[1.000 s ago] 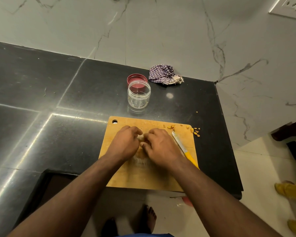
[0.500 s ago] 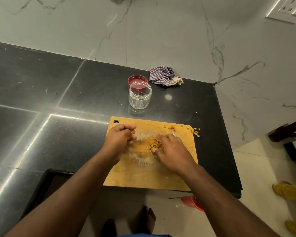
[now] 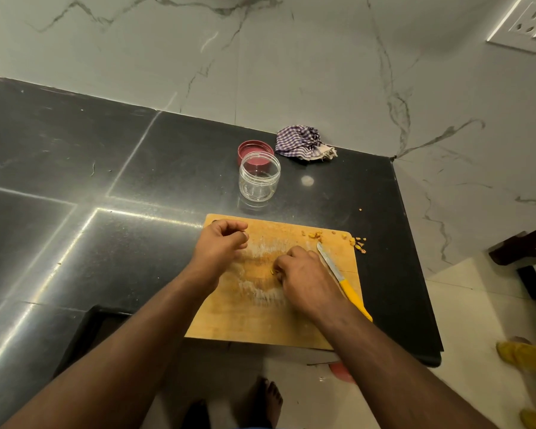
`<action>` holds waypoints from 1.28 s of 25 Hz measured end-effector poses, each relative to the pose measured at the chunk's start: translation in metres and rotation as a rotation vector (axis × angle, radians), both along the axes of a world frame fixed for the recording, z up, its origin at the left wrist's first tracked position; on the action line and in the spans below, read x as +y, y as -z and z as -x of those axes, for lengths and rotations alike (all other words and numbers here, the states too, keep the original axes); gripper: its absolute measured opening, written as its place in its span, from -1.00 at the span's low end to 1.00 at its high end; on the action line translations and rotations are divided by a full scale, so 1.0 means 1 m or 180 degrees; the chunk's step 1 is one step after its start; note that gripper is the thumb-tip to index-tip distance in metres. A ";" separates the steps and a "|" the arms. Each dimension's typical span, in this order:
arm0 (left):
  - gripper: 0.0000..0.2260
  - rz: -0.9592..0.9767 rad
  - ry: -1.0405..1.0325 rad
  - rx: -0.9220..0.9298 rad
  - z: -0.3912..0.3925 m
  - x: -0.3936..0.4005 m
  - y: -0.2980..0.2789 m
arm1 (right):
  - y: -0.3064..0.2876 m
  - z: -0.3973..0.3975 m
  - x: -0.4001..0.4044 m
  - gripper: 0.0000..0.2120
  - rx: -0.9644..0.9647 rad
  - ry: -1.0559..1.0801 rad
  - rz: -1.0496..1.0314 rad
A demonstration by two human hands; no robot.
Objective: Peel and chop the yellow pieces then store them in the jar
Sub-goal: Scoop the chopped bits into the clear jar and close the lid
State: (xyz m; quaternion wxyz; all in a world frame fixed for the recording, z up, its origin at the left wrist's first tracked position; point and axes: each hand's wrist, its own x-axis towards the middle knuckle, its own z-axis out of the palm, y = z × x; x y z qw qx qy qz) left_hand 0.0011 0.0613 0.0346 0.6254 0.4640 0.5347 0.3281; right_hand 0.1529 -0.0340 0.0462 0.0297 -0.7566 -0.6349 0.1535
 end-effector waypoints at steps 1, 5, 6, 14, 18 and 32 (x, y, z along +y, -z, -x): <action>-0.86 -0.0156 0.0041 0.0129 -0.003 0.006 -0.002 | -0.001 0.001 0.000 -0.74 -0.0012 -0.0029 0.0010; -0.58 -0.0747 0.0112 0.0765 -0.024 0.036 -0.014 | -0.003 -0.002 0.004 -0.72 -0.0050 -0.0081 0.0016; -0.50 -0.0883 0.0090 0.0866 -0.030 0.043 -0.016 | -0.004 -0.003 0.005 -0.72 -0.0031 -0.0056 0.0012; 0.18 -0.0970 0.0257 0.1206 -0.061 0.091 -0.005 | -0.003 -0.007 0.006 -0.70 -0.0019 -0.0194 0.0021; 0.27 -0.1059 0.0335 0.1377 -0.072 0.100 0.000 | -0.001 -0.012 0.006 -0.68 0.0070 -0.0213 0.0086; 0.06 -0.1801 0.0372 0.1068 -0.044 0.061 -0.021 | -0.003 -0.019 0.001 -0.64 0.0356 -0.0225 -0.0009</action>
